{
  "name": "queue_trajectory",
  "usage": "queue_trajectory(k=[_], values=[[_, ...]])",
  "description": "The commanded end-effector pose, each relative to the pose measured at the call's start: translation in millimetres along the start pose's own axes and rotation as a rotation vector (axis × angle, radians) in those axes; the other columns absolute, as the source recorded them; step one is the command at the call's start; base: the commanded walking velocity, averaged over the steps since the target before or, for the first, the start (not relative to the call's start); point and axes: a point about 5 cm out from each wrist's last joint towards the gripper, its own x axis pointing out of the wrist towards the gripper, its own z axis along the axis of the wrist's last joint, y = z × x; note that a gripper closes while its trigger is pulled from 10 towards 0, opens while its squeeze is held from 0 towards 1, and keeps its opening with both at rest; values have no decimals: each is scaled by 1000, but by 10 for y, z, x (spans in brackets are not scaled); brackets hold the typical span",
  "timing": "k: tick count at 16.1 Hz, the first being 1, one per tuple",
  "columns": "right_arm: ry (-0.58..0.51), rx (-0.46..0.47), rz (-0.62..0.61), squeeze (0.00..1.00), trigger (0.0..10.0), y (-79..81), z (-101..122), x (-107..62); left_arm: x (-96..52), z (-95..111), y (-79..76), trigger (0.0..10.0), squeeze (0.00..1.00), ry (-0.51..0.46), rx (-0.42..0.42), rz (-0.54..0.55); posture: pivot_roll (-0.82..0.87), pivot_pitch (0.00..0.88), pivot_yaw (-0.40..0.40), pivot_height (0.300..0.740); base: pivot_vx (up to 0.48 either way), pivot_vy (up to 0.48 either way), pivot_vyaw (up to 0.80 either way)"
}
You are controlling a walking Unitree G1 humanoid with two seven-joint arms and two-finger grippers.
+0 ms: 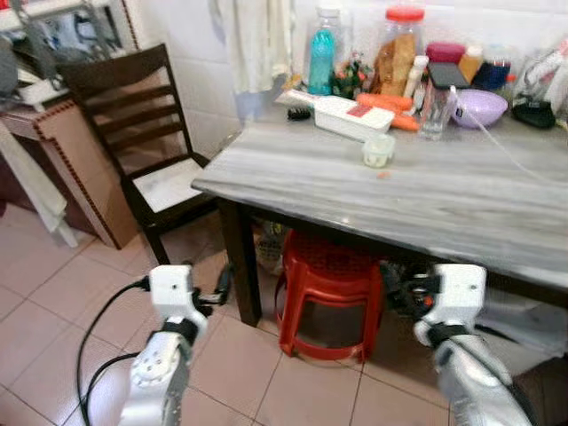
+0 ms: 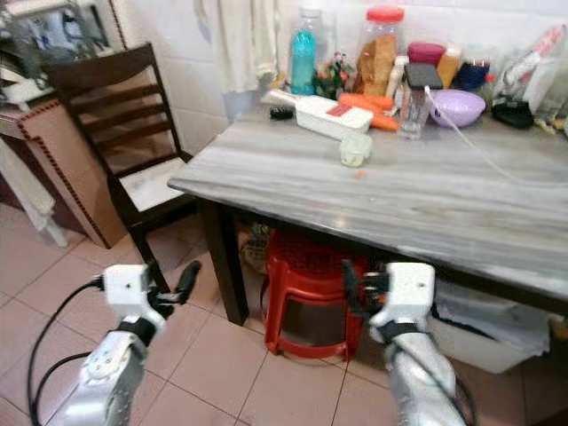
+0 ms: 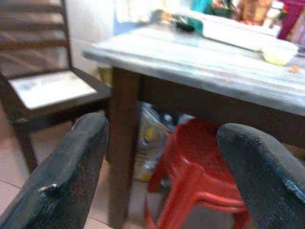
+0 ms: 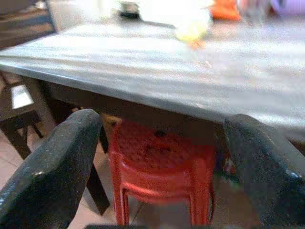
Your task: Setting the table
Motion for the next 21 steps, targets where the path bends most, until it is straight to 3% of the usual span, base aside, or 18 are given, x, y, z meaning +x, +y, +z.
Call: queue_trajectory(k=[1,3,6,16,21], values=[[-88,-109,-61,0,10000,-46,118,1,-15,108,45,10000,0,-62,47,36,-85,0,31,740,0,0,0],[-104,-55,-44,0,10000,-68,193,-65,-67,249,86,10000,0,-138,68,64,-81,0,32,740,0,0,0],[-188,-88,-73,0,10000,-104,345,-132,-77,394,94,10000,0,-190,88,63,-81,0,37,740,0,0,0],[-163,-64,-109,0,10000,-113,295,-94,-39,290,58,10000,0,-114,108,53,-89,0,52,740,0,0,-141],[-119,13,-156,0,10000,-112,214,-77,-36,303,71,10000,0,-106,125,44,-83,0,65,740,0,0,0]])
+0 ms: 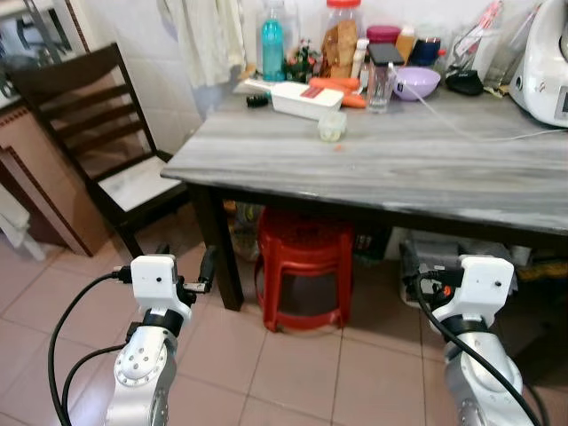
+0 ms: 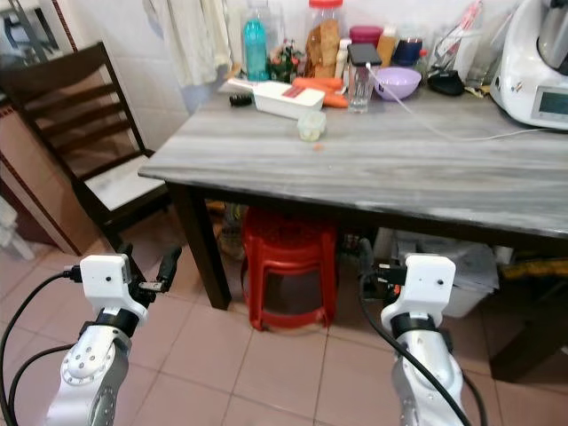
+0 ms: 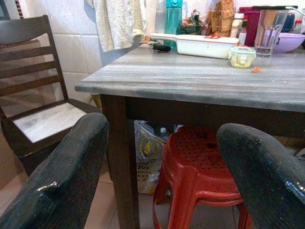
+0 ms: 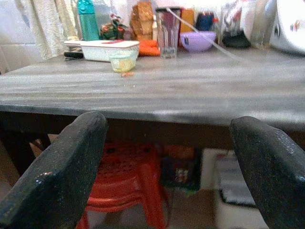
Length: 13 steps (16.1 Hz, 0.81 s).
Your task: Setting the table
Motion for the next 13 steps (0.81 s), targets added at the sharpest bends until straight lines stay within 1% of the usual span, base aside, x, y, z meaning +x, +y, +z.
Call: queue_trajectory(k=[1,3,4,5,6,7,8,9,12,13], values=[[45,11,-25,0,10000,-32,-53,21,12,30,10,10000,0,-1,17,-11,-82,0,66,740,0,0,0],[66,12,12,0,10000,24,-79,28,11,23,12,10000,0,5,22,-12,-81,0,67,740,0,0,0],[35,30,57,0,10000,77,-68,23,9,24,12,10000,0,7,25,-9,-78,0,63,740,0,0,0],[47,57,61,0,10000,91,-78,9,8,22,11,10000,0,8,29,-8,-78,0,63,740,0,0,0],[45,46,28,0,10000,66,-70,20,7,17,8,10000,0,11,29,-6,-77,0,61,740,0,0,0],[46,58,18,0,10000,61,-67,25,7,16,7,10000,0,12,29,-6,-77,0,61,740,0,0,0],[58,76,24,0,10000,60,-62,32,9,15,3,10000,0,14,30,-6,-75,0,57,740,0,0,0],[55,65,30,0,10000,53,-52,35,10,15,1,10000,0,15,30,-5,-74,0,57,740,0,0,0],[45,72,26,0,10000,41,-41,38,15,11,-1,10000,0,19,30,-2,-76,0,58,740,0,0,0],[63,85,16,0,10000,33,-57,39,22,8,-7,10000,0,20,31,-2,-80,0,59,740,0,0,0]])
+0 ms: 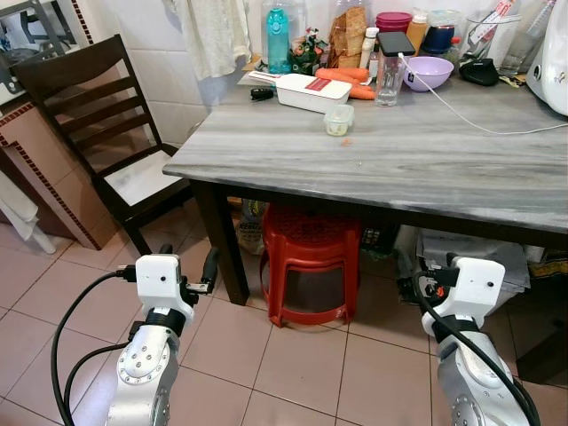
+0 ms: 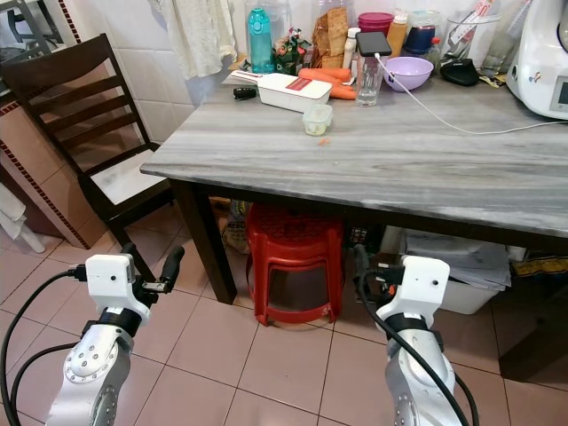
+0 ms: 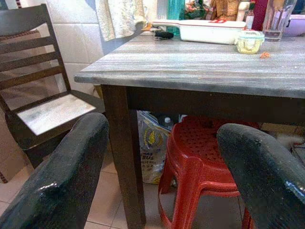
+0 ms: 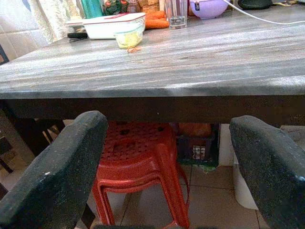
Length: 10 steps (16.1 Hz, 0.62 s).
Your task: Setting the table
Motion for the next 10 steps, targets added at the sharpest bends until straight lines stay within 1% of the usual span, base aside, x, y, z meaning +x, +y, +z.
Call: queue_trajectory(k=[1,10], values=[[-4,15,-2,0,10000,5,38,14,15,26,12,10000,0,-2,14,4,-80,0,59,740,0,0,0],[-7,6,5,0,10000,-9,46,24,27,18,-7,10000,0,5,15,3,-79,0,54,740,-267,0,0]])
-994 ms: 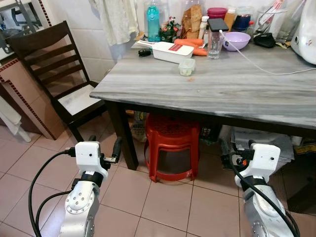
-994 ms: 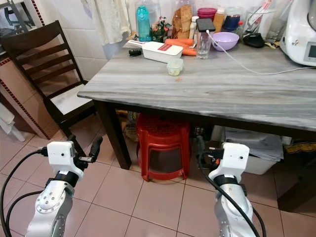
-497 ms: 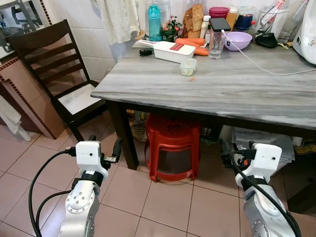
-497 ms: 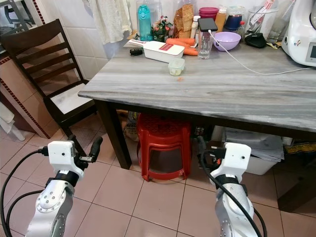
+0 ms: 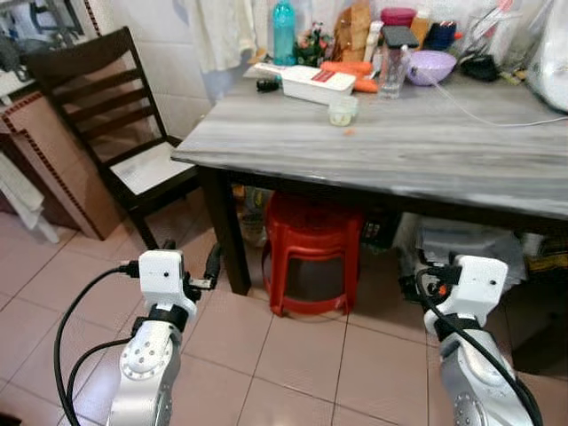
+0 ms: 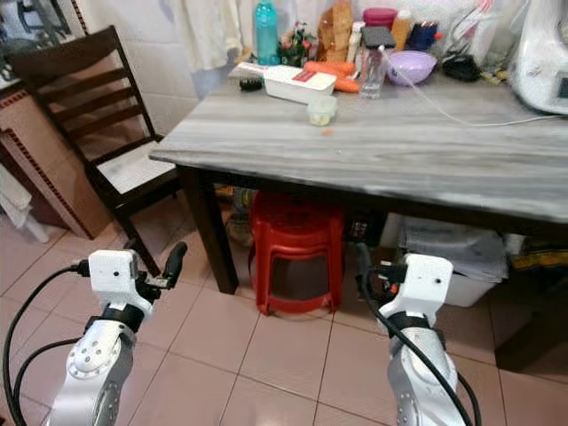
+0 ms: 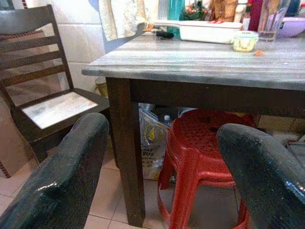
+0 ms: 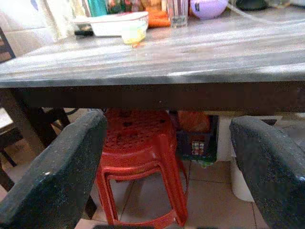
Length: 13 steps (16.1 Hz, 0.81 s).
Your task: Setting the table
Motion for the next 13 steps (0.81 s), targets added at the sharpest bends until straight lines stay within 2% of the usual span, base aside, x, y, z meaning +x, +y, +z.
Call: queue_trajectory(k=[1,5,8,9,13], values=[[-5,8,4,0,10000,5,27,5,-15,-11,26,10000,0,12,13,11,-79,0,55,740,-277,0,0],[-9,1,1,0,10000,-10,40,21,-15,-14,14,10000,0,13,13,5,-80,0,52,740,-277,0,-203],[-21,-3,-13,0,10000,-23,61,21,-1,6,10,10000,0,-2,-19,-11,-82,0,52,740,0,0,-133],[-34,-13,-18,0,10000,-20,82,17,-1,31,1,10000,0,-17,-54,-35,-83,0,51,740,0,0,0],[-45,-32,-30,0,10000,-20,107,7,17,77,-68,10000,0,-30,-51,-67,-81,0,52,740,0,0,0]])
